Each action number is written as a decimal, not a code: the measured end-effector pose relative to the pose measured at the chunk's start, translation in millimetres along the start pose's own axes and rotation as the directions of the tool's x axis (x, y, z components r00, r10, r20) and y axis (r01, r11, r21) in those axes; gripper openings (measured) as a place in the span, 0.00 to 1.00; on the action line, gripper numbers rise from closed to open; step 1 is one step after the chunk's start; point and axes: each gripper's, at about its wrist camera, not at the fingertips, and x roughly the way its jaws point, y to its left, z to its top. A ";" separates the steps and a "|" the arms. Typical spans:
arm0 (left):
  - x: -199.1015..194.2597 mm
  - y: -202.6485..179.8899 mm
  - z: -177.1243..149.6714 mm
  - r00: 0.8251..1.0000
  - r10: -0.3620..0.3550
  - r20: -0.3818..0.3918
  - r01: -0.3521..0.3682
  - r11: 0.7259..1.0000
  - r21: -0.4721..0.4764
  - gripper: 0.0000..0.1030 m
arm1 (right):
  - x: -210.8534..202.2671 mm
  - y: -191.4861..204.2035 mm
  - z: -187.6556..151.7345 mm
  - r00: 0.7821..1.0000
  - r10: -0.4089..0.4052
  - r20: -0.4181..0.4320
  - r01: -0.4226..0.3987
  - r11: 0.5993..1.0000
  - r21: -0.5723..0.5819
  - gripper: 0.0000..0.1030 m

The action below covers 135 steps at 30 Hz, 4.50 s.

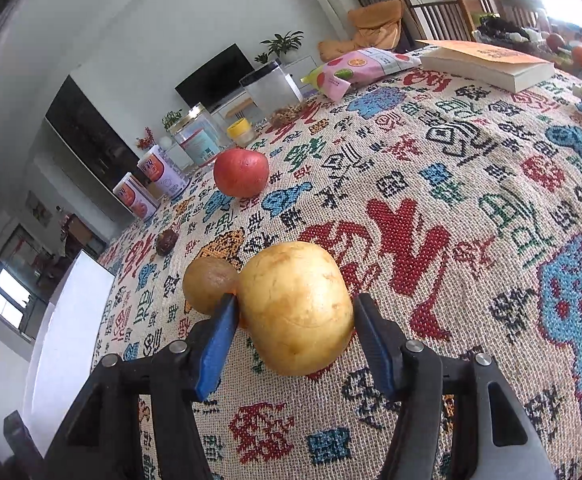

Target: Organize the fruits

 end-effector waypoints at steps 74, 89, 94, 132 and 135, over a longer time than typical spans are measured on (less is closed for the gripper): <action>-0.7 -1.7 0.5 1.000 -0.002 0.001 0.002 1.000 0.002 1.00 | 20.7 34.2 -28.0 0.665 -0.747 -0.028 0.744 0.657 0.123 1.00; -0.7 -2.2 0.6 1.000 -0.006 0.002 0.006 1.000 0.001 1.00 | 27.7 35.2 -23.1 0.675 -0.738 -0.007 0.734 0.670 0.116 1.00; -0.5 -2.0 0.7 1.000 -0.004 0.002 0.004 1.000 0.002 1.00 | 27.6 35.2 -23.2 0.675 -0.738 -0.007 0.734 0.669 0.116 1.00; -0.1 -1.7 0.3 1.000 -0.005 0.002 0.005 1.000 0.001 0.99 | 27.5 35.5 -23.2 0.673 -0.740 -0.009 0.735 0.668 0.117 1.00; -0.1 -1.6 0.3 1.000 -0.005 0.002 0.005 1.000 0.001 1.00 | 27.5 35.7 -23.3 0.673 -0.740 -0.010 0.735 0.668 0.117 1.00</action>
